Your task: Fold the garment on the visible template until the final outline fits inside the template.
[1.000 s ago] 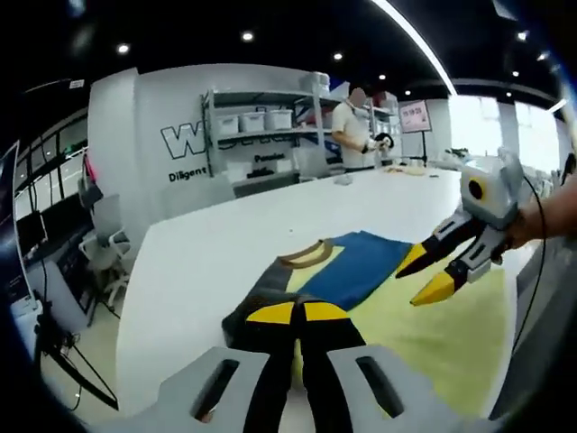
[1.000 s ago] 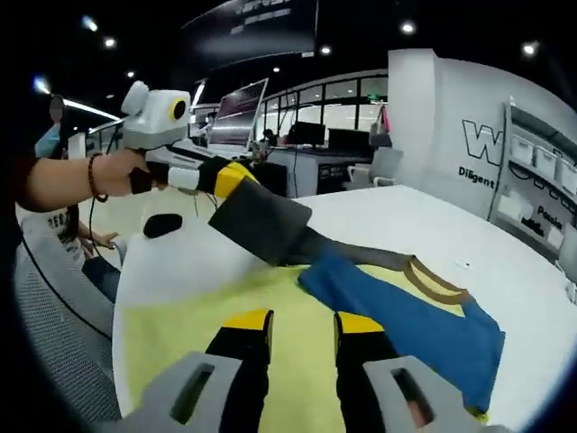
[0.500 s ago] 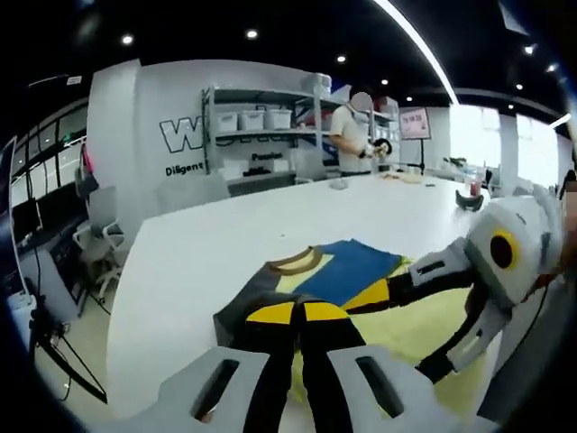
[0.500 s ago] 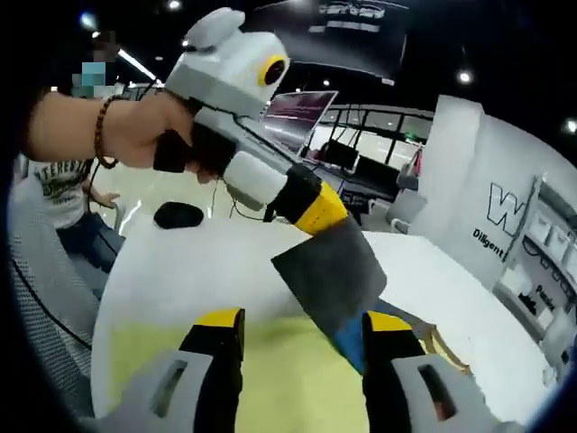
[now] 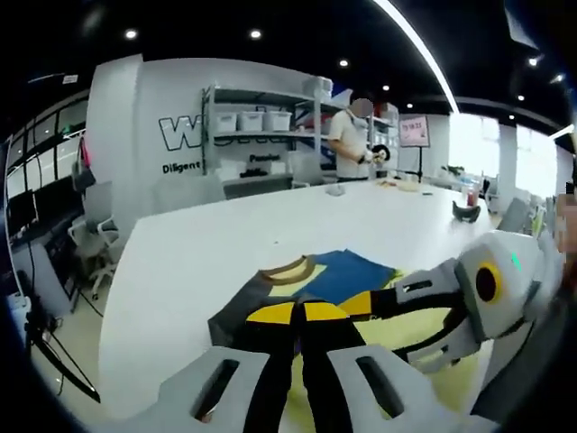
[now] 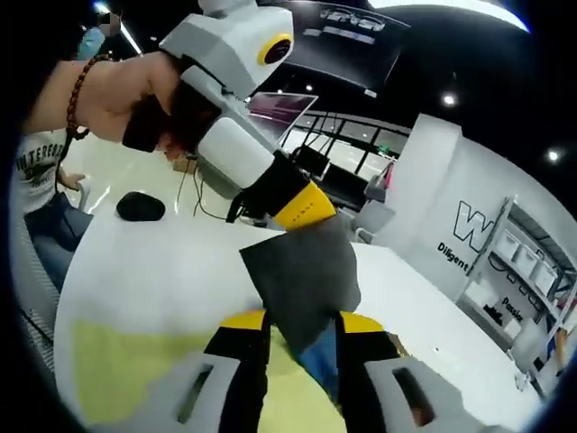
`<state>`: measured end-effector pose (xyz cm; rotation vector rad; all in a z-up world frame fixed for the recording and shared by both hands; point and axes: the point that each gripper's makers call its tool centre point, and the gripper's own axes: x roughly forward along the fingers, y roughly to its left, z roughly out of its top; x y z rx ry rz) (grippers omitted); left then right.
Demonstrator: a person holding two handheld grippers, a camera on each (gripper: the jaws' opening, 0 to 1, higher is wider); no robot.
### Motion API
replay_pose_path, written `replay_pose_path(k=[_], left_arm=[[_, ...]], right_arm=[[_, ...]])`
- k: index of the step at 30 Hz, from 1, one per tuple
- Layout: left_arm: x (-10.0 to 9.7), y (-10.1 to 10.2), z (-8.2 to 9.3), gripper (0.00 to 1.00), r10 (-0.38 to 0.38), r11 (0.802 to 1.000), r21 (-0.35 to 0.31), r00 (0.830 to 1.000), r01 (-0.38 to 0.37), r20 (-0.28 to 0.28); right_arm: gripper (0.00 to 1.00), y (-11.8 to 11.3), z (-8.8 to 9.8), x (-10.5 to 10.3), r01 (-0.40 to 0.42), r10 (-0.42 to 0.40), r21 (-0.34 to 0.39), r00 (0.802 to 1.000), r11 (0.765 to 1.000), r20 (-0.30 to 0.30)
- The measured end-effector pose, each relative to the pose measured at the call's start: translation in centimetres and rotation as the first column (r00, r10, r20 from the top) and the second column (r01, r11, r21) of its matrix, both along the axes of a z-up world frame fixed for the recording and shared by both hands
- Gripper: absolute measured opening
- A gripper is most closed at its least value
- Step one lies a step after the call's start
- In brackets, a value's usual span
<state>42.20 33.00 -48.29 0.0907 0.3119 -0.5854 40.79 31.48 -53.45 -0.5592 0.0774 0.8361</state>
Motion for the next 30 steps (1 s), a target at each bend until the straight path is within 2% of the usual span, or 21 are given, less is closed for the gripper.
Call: replay_pose_path(k=[2, 8, 9, 11, 13, 14, 15, 16, 17, 18, 21, 22, 24, 25, 28, 29, 30], left_arm=[[0.1, 0.1, 0.1, 0.0, 0.004, 1.0, -0.001, 1.0, -0.004, -0.001], [0.2, 0.3, 0.0, 0.0, 0.006, 1.0, 0.0, 1.0, -0.006, -0.006], [0.2, 0.5, -0.1, 0.0, 0.009, 1.0, 0.004, 1.0, -0.009, -0.007], [0.2, 0.7, -0.5, 0.0, 0.014, 1.0, 0.018, 1.0, -0.014, -0.006], [0.2, 1.0, -0.9, 0.0, 0.017, 0.999, 0.036, 1.0, -0.017, 0.001], [0.1, 1.0, -1.2, 0.0, 0.012, 0.999, 0.041, 1.0, -0.012, -0.002], [0.0, 0.9, -1.5, 0.01, 0.006, 0.999, 0.046, 1.0, -0.006, -0.009], [0.0, 0.8, -1.8, 0.01, 0.005, 0.999, 0.051, 1.0, -0.005, -0.011], [0.0, 0.7, -2.1, 0.01, 0.008, 0.998, 0.06, 1.0, -0.007, -0.009], [0.0, 0.7, -2.2, 0.01, 0.006, 0.998, 0.062, 1.0, -0.005, -0.01], [0.1, 0.4, -2.6, 0.01, -0.007, 0.997, 0.079, 1.0, 0.008, -0.005], [0.1, 0.4, -2.6, 0.01, -0.01, 0.996, 0.086, 1.0, 0.01, 0.0], [0.0, 0.4, -2.4, 0.05, -0.03, 0.987, 0.159, 0.999, 0.024, 0.035], [-0.1, 0.3, -2.4, 0.08, -0.039, 0.983, 0.184, 0.998, 0.029, 0.046], [-0.4, 0.4, -2.1, 0.17, -0.045, 0.975, 0.218, 0.996, 0.028, 0.071], [-0.5, 0.5, -2.0, 0.21, -0.036, 0.974, 0.225, 0.996, 0.017, 0.081], [-0.5, 0.9, -1.9, 0.26, -0.011, 0.973, 0.232, 0.995, -0.012, 0.096]], right_arm=[[0.01, -0.2, 0.6, -0.2, 0.001, -0.001, 0.025, 1.0, 1.0, 0.005], [0.0, -0.8, 1.8, -1.1, -0.026, 0.026, 0.041, 1.0, 0.999, 0.004], [0.0, -1.2, 2.4, -1.3, -0.027, 0.029, 0.078, 0.999, 0.997, -0.019], [0.0, -1.6, 2.7, -1.5, -0.033, 0.037, 0.096, 0.998, 0.995, -0.05], [0.0, -2.5, 2.8, -1.6, -0.004, 0.02, 0.116, 0.99, 0.993, -0.141], [0.0, -3.5, 2.2, -1.3, 0.064, -0.043, 0.086, 0.972, 0.994, -0.231], [0.0, -3.3, 2.5, -1.6, 0.055, -0.015, 0.127, 0.956, 0.99, -0.294], [0.0, -2.9, 3.4, -1.9, 0.051, 0.027, 0.209, 0.934, 0.976, -0.357], [0.0, -3.0, 3.7, -2.0, 0.058, 0.036, 0.227, 0.919, 0.972, -0.392], [0.0, -3.1, 3.7, -2.2, 0.051, 0.048, 0.213, 0.899, 0.976, -0.435], [0.0, -3.2, 4.5, -2.5, 0.067, 0.056, 0.227, 0.867, 0.972, -0.494], [0.0, -3.2, 4.7, -2.9, 0.074, 0.071, 0.241, 0.838, 0.968, -0.542], [0.0, -3.2, 5.7, -2.9, 0.101, 0.101, 0.299, 0.801, 0.949, -0.59], [0.0, -3.3, 6.0, -2.9, 0.106, 0.107, 0.309, 0.793, 0.945, -0.6], [0.0, -3.8, 7.2, -2.1, 0.123, 0.107, 0.327, 0.791, 0.937, -0.602], [0.0, -3.8, 7.6, -2.0, 0.132, 0.113, 0.343, 0.785, 0.93, -0.61], [0.0, -3.8, 8.1, -1.9, 0.151, 0.13, 0.374, 0.769, 0.915, -0.626]])
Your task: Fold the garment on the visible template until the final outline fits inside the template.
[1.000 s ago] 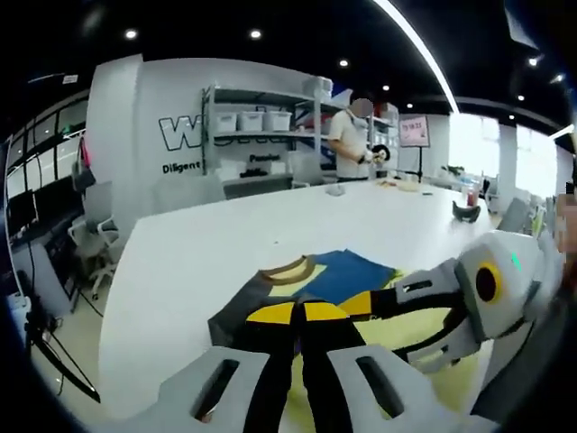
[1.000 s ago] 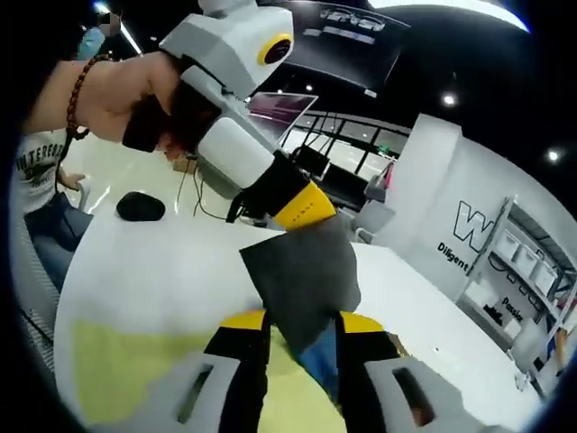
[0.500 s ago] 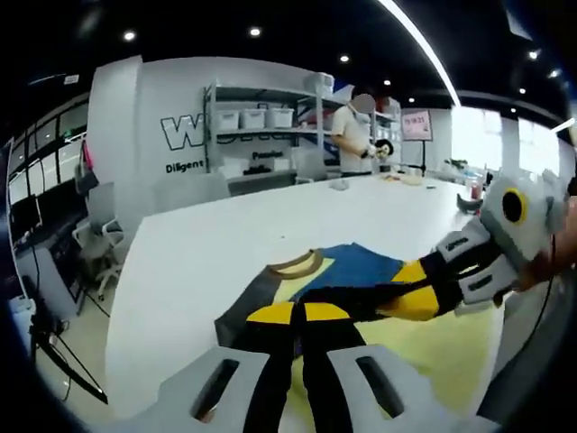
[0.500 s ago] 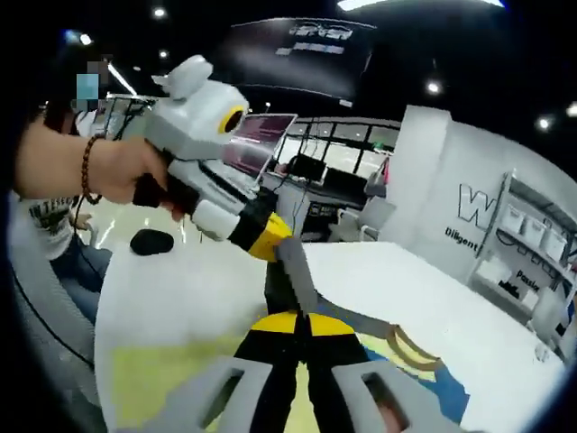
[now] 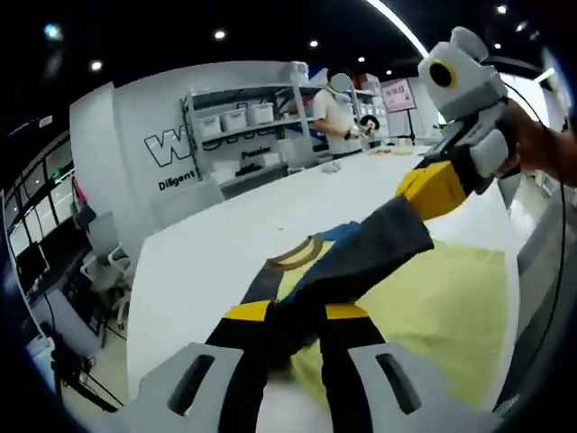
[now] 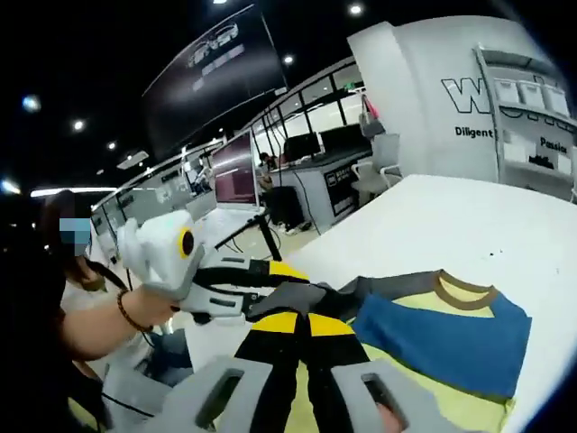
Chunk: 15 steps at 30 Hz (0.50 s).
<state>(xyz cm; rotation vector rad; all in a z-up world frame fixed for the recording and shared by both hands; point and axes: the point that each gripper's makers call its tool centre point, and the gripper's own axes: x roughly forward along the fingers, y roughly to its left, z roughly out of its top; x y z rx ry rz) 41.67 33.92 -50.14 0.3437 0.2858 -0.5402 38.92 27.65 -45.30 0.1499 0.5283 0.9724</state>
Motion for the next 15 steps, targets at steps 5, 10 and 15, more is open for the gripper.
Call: replay_pose_path(k=[5, 10, 15], left_arm=[[-0.5, 0.6, -2.3, 0.37, 0.041, 0.999, 0.002, 0.997, -0.041, -0.063], [0.2, 1.4, -4.8, 0.33, 0.113, 0.993, 0.06, 0.986, -0.107, -0.122], [1.1, 1.1, -7.7, 0.21, 0.161, 0.986, 0.069, 0.961, -0.149, -0.226]], right_arm=[[0.0, -0.5, 1.4, 0.6, 0.052, -0.045, 0.095, 0.996, 0.994, -0.075], [0.0, -1.2, 2.3, 1.4, 0.078, -0.071, 0.111, 0.995, 0.991, -0.067], [0.0, -2.0, 2.9, 2.9, 0.1, -0.095, 0.116, 0.994, 0.988, -0.055]])
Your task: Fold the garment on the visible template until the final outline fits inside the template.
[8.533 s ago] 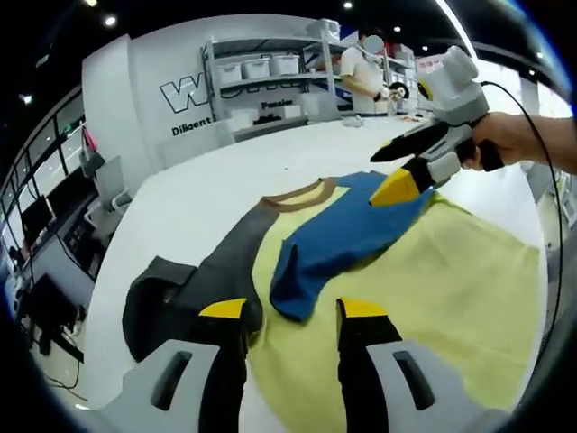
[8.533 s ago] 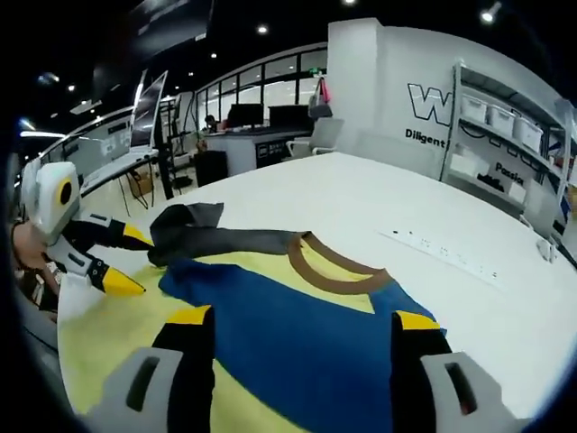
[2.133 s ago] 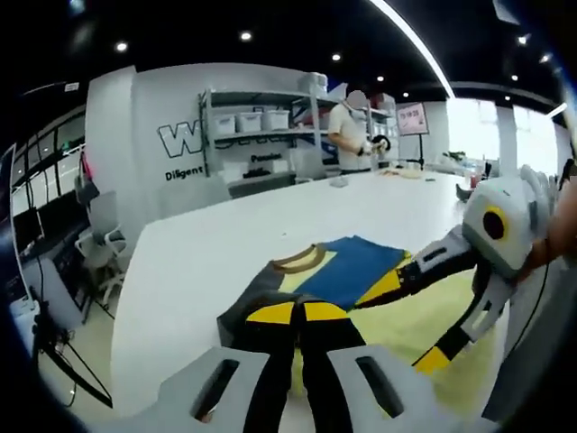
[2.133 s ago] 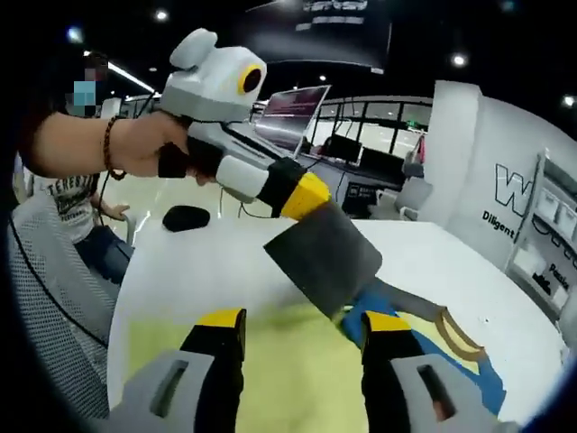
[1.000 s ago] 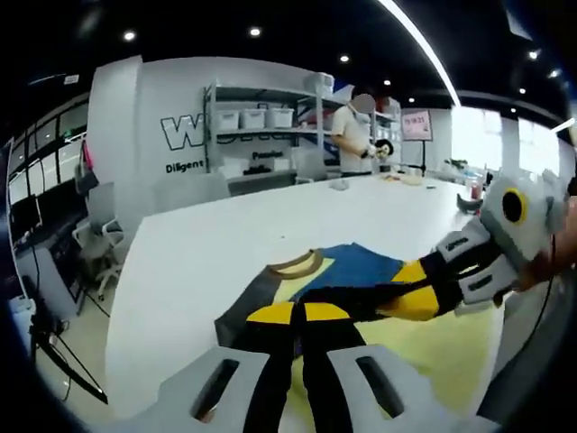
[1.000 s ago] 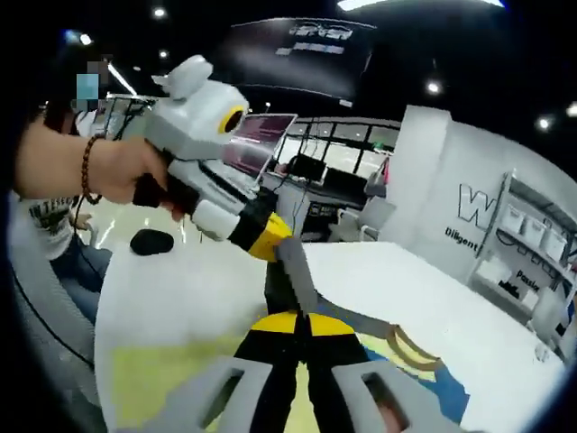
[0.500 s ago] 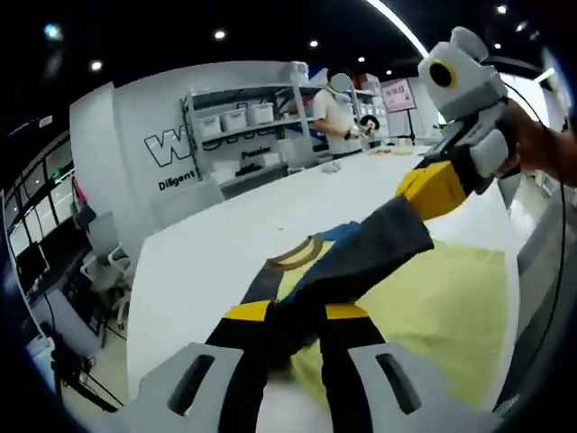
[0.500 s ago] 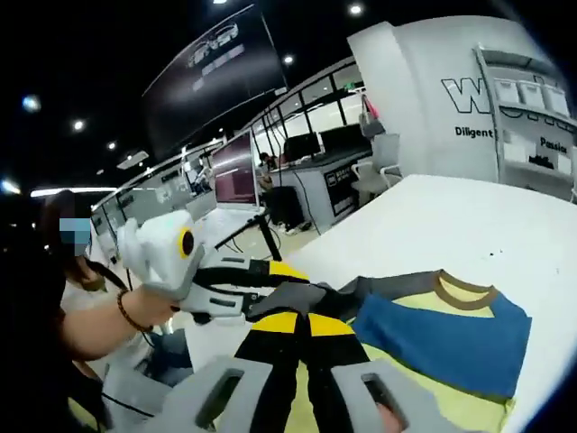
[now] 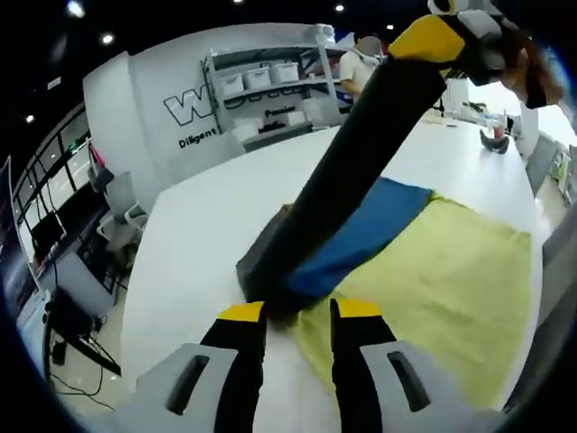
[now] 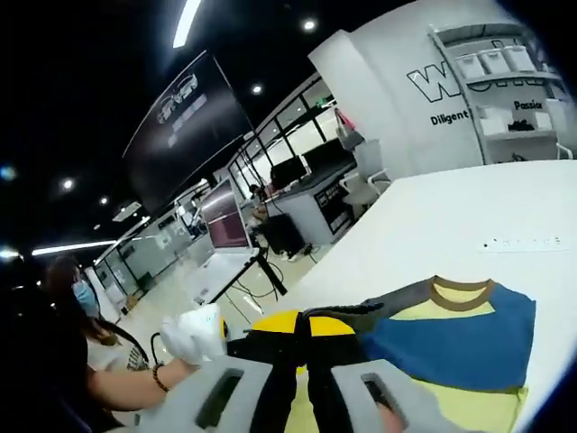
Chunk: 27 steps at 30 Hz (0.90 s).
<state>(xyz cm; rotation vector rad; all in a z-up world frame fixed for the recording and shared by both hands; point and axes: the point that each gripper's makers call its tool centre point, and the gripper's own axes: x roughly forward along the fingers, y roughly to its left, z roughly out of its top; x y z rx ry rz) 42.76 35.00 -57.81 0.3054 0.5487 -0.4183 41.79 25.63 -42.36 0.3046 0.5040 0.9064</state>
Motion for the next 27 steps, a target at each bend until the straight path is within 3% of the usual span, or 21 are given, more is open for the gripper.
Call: replay_pose_path(k=[6, 12, 15, 20, 24, 27], left_arm=[[1.7, 0.0, -1.7, 0.23, 0.083, 0.997, -0.007, 0.996, -0.083, -0.031], [2.8, -0.4, -2.5, 0.14, 0.09, 0.996, 0.005, 0.995, -0.09, -0.043], [3.2, 0.1, -3.4, 0.08, 0.11, 0.993, 0.045, 0.993, -0.108, -0.041], [2.9, 0.6, -3.1, 0.02, 0.102, 0.993, 0.063, 0.994, -0.1, -0.027], [3.3, 0.3, -1.4, 0.02, 0.028, 0.989, 0.144, 0.998, -0.034, 0.048], [3.4, -0.3, -0.9, 0.02, -0.009, 0.984, 0.178, 0.998, -0.001, 0.057]], right_arm=[[0.0, -1.1, 0.9, 1.3, 0.025, -0.025, 0.005, 1.0, 1.0, 0.016], [0.0, -2.1, 1.3, 2.2, 0.054, -0.055, 0.011, 0.998, 0.998, 0.025], [0.0, -3.3, 1.8, 2.8, 0.084, -0.085, 0.014, 0.996, 0.996, 0.031], [0.0, -5.6, 1.4, 3.5, 0.138, -0.138, -0.001, 0.99, 0.99, 0.03], [0.0, -8.2, 0.4, 4.4, 0.196, -0.196, -0.019, 0.98, 0.98, 0.021], [0.0, -10.0, -0.4, 5.0, 0.232, -0.232, -0.037, 0.973, 0.972, 0.018]])
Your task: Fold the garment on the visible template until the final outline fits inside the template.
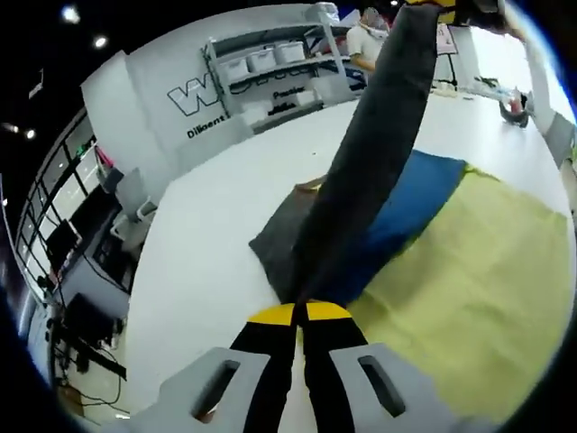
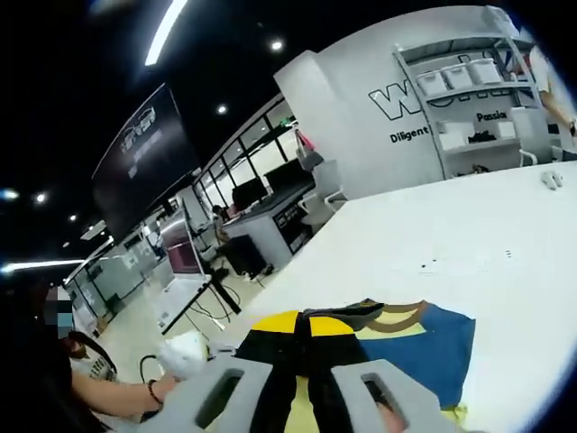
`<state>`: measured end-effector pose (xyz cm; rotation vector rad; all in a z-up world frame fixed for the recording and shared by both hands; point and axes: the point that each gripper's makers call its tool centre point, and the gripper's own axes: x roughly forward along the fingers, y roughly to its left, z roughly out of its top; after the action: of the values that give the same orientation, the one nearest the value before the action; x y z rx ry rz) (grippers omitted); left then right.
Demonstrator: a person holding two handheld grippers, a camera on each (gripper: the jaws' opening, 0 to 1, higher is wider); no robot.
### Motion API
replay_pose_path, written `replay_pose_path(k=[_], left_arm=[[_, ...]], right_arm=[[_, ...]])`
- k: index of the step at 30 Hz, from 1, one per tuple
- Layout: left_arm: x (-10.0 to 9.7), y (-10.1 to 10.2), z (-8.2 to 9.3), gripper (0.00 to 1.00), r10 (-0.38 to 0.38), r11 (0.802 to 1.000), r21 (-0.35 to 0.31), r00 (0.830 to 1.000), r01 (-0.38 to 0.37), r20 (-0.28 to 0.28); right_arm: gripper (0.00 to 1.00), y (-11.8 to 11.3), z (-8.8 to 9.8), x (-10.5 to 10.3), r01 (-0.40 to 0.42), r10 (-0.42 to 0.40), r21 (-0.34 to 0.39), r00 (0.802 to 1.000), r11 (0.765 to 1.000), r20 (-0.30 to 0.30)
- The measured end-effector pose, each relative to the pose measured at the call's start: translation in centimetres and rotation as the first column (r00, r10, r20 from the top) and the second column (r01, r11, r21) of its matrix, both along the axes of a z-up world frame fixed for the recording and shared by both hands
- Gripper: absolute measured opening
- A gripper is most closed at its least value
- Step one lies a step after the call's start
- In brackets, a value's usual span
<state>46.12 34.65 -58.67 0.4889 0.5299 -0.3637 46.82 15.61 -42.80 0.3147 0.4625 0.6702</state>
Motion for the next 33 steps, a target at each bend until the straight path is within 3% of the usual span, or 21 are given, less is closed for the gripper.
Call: replay_pose_path(k=[1, 2, 4, 9, 16, 19, 23, 27, 33], left_arm=[[0.0, -0.1, 0.1, 0.02, -0.005, 1.0, 0.002, 1.0, 0.005, 0.002], [0.2, -0.8, 0.4, 0.02, -0.036, 0.999, 0.019, 0.999, 0.035, 0.015], [0.6, -1.3, 0.5, 0.02, -0.076, 0.995, 0.06, 0.997, 0.075, 0.03], [0.8, -2.6, -0.2, 0.02, -0.105, 0.992, 0.074, 0.994, 0.103, 0.015], [0.5, -3.8, -1.2, 0.02, -0.151, 0.982, 0.116, 0.989, 0.15, -0.007], [0.2, -4.3, -1.8, 0.02, -0.168, 0.978, 0.123, 0.986, 0.17, -0.024], [0.0, -4.6, -2.5, 0.02, -0.178, 0.974, 0.133, 0.983, 0.182, -0.043], [-0.1, -4.6, -2.6, 0.02, -0.178, 0.974, 0.133, 0.983, 0.183, -0.048], [-0.4, -5.0, -2.7, 0.02, -0.187, 0.974, 0.119, 0.98, 0.194, -0.065]], right_arm=[[0.0, -0.3, -0.1, 0.1, 0.002, -0.002, -0.011, 1.0, 1.0, 0.006], [0.0, -1.6, -1.2, 0.4, 0.011, -0.01, -0.089, 1.0, 0.996, 0.01], [0.0, -2.8, -2.0, 0.6, 0.02, -0.019, -0.132, 1.0, 0.991, 0.008], [0.0, -5.4, -4.2, 0.6, 0.04, -0.046, -0.16, 0.998, 0.986, -0.038], [0.0, -7.2, -6.9, 0.3, 0.052, -0.067, -0.172, 0.994, 0.984, -0.084], [0.0, -8.2, -8.3, 0.0, 0.044, -0.07, -0.234, 0.992, 0.971, -0.102], [0.0, -8.6, -9.8, -0.7, 0.021, -0.057, -0.258, 0.989, 0.966, -0.135], [0.0, -8.7, -10.2, -0.9, 0.017, -0.057, -0.262, 0.988, 0.965, -0.146], [0.0, -10.0, -13.1, -2.1, -0.001, -0.067, -0.316, 0.976, 0.949, -0.205]])
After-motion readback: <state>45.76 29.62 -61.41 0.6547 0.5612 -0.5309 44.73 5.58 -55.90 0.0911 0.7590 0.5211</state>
